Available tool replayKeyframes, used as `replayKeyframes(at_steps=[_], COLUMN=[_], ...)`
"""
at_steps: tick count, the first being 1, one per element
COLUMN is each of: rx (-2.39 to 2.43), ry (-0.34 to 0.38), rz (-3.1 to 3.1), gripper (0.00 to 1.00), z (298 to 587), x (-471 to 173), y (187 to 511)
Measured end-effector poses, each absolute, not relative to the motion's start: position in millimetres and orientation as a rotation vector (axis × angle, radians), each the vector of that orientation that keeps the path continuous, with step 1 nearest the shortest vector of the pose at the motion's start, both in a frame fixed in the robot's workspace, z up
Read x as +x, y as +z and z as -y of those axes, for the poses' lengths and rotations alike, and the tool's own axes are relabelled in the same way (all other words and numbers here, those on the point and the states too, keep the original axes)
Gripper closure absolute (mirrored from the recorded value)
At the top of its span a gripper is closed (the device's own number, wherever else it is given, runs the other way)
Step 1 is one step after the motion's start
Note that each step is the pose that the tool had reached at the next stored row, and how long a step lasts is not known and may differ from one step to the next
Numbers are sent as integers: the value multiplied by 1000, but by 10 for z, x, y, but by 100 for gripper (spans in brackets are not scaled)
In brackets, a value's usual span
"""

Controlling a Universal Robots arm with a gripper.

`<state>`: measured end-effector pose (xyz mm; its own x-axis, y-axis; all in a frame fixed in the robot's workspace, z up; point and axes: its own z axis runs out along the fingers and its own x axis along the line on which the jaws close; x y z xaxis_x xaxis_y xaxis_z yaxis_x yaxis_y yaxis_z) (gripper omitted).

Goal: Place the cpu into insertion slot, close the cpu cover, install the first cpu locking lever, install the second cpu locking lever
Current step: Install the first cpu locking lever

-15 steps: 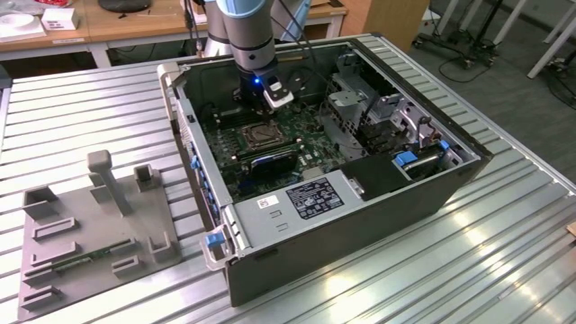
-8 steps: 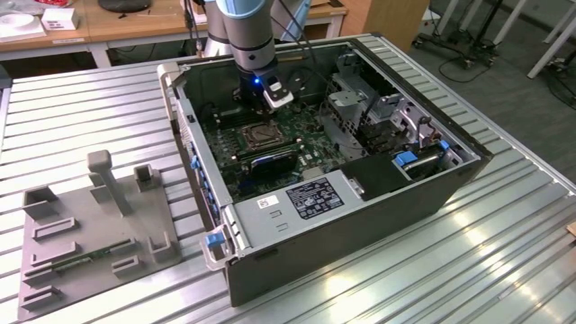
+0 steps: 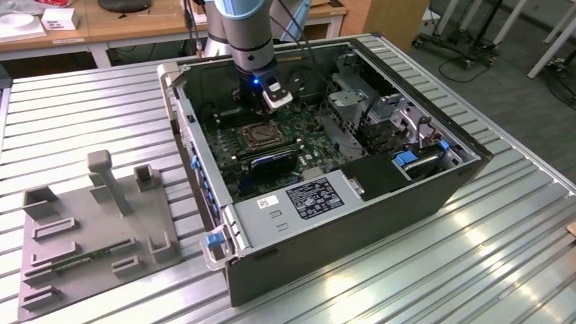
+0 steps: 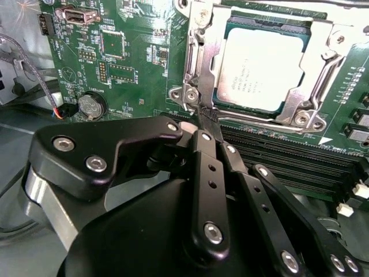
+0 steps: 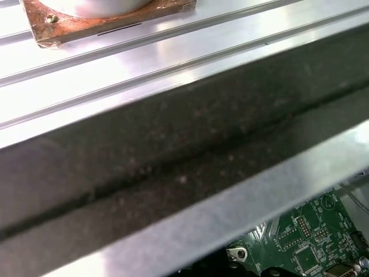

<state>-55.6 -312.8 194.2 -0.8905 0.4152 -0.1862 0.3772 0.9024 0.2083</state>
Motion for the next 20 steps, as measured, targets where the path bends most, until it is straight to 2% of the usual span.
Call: replayKeyframes(at_steps=[20], rx=[598], ry=[248], rz=[-2835], gripper=[89], z=[3128], x=[-578], y=[1933])
